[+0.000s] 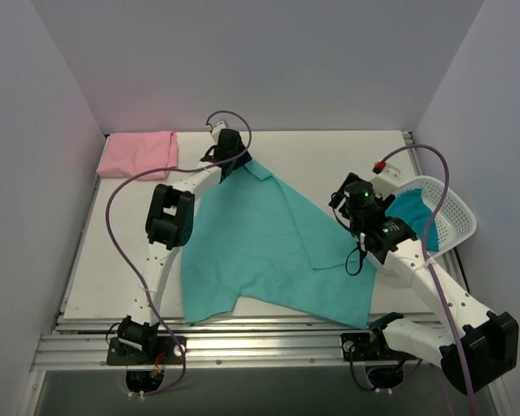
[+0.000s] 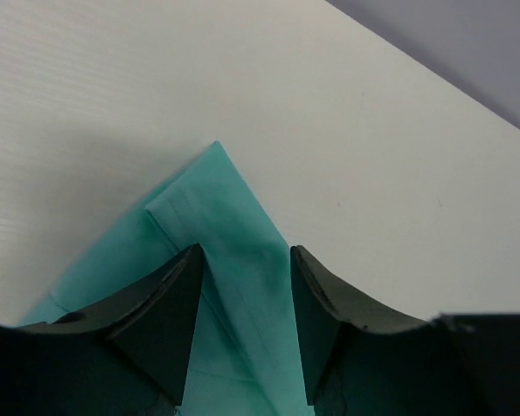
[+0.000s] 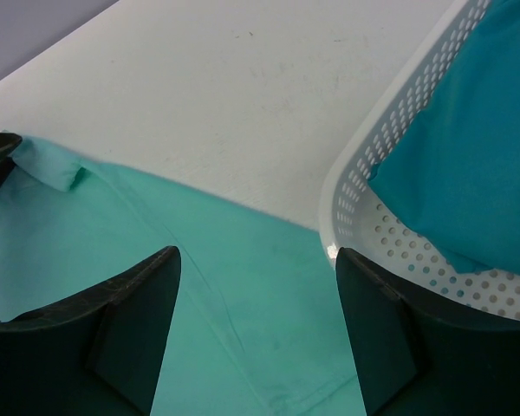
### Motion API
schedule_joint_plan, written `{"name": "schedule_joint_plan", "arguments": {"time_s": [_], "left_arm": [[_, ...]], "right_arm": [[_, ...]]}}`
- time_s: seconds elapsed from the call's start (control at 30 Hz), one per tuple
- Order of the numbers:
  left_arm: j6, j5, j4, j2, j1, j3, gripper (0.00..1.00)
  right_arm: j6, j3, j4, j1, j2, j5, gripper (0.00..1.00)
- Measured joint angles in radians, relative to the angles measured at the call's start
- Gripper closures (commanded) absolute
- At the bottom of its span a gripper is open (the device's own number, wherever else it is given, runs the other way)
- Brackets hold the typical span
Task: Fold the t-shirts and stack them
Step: Flatten the tshirt out
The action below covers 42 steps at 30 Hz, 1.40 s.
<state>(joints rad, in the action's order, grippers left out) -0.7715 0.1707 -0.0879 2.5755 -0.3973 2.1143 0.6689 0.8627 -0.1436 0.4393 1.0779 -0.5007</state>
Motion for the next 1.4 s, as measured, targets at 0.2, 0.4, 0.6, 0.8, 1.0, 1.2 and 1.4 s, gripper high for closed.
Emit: {"name": "schedule_joint_plan", "arguments": {"time_s": [0.2, 0.4, 0.6, 0.8, 1.0, 1.2, 1.4], "left_arm": [[-0.027, 0.0, -0.121, 0.011, 0.122, 0.064, 0.45], [-0.058, -0.018, -0.138, 0.011, 0.288, 0.068, 0.45], [-0.064, -0.025, -0.103, 0.01, 0.351, 0.05, 0.44], [-0.064, -0.105, 0.062, -0.057, 0.319, -0.106, 0.29], [-0.051, -0.161, 0.111, -0.2, 0.256, -0.285, 0.07], [-0.024, -0.168, 0.15, -0.433, 0.231, -0.462, 0.06], [-0.007, -0.14, 0.228, -0.689, 0.258, -0.697, 0.06]], "right_arm": [[-0.006, 0.007, -0.003, 0.0, 0.001, -0.021, 0.32], [-0.008, 0.014, -0.002, 0.0, 0.035, -0.03, 0.32], [-0.008, 0.014, -0.003, -0.001, 0.065, -0.038, 0.32], [0.012, 0.001, 0.041, 0.009, 0.068, -0.006, 0.33], [0.066, -0.003, 0.162, 0.157, 0.219, 0.039, 0.34], [0.119, 0.013, 0.263, 0.309, 0.473, 0.095, 0.37], [0.168, -0.01, 0.373, 0.335, 0.607, 0.159, 0.41]]}}
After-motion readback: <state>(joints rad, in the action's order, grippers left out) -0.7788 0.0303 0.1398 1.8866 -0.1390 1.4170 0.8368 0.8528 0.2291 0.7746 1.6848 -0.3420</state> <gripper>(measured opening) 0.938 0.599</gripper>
